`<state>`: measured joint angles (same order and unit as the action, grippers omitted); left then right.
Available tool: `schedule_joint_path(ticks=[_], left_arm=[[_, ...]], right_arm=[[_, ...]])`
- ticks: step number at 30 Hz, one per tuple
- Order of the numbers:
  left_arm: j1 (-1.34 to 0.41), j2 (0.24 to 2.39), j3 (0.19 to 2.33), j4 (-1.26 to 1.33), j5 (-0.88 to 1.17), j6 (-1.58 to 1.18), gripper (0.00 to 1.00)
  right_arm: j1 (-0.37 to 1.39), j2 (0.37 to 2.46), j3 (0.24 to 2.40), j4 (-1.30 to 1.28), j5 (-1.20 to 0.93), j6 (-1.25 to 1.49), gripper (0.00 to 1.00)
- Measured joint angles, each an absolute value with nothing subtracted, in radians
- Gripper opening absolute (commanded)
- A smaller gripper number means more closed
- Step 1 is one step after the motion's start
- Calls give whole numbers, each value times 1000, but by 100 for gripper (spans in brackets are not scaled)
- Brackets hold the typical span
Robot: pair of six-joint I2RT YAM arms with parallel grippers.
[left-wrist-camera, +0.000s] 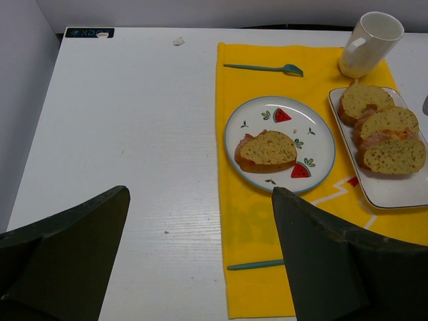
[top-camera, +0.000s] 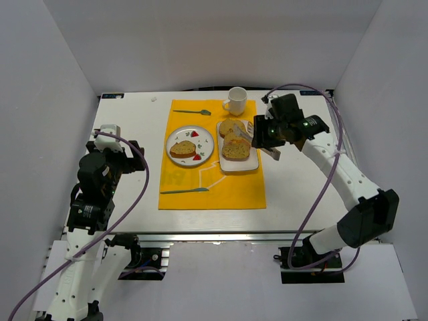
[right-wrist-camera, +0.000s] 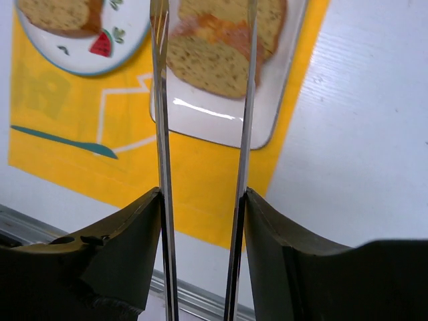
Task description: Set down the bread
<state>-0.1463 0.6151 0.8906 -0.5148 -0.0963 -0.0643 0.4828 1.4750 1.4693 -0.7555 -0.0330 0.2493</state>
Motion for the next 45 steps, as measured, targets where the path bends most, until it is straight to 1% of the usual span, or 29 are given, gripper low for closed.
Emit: schedule_joint_path(ticks=[7, 13, 21, 28, 31, 34, 35, 38, 40, 42, 45], left_arm=[[-146, 622, 886, -493, -74, -67, 98], [-146, 648, 886, -487, -66, -66, 98], [-146, 651, 886, -487, -66, -58, 98], [-146, 653, 886, -487, -67, -51, 98], [-146, 656, 886, -487, -67, -50, 98], [-146, 658, 886, -487, -67, -49, 98], [-146, 658, 886, -487, -67, -49, 98], [-146, 658, 886, -487, -67, -49, 98], [-146, 658, 886, -487, -67, -49, 98], [-146, 658, 886, -487, -68, -49, 98], [-146, 658, 886, -487, -67, -49, 98]], right_arm=[[422, 1380, 1304, -767, -7, 210, 59], [390, 1372, 1209, -749, -49, 192, 60], [390, 1405, 1195, -686, -123, 180, 60], [390, 1463, 1195, -647, -134, 179, 58], [390, 1481, 1195, -646, -134, 175, 53], [390, 1488, 1195, -646, -134, 173, 43], [390, 1488, 1195, -646, -135, 172, 34], [390, 1489, 1195, -649, -139, 167, 20], [390, 1489, 1195, -654, -143, 166, 19], [390, 1489, 1203, -678, -145, 168, 14], [390, 1485, 1247, -738, -143, 168, 11]])
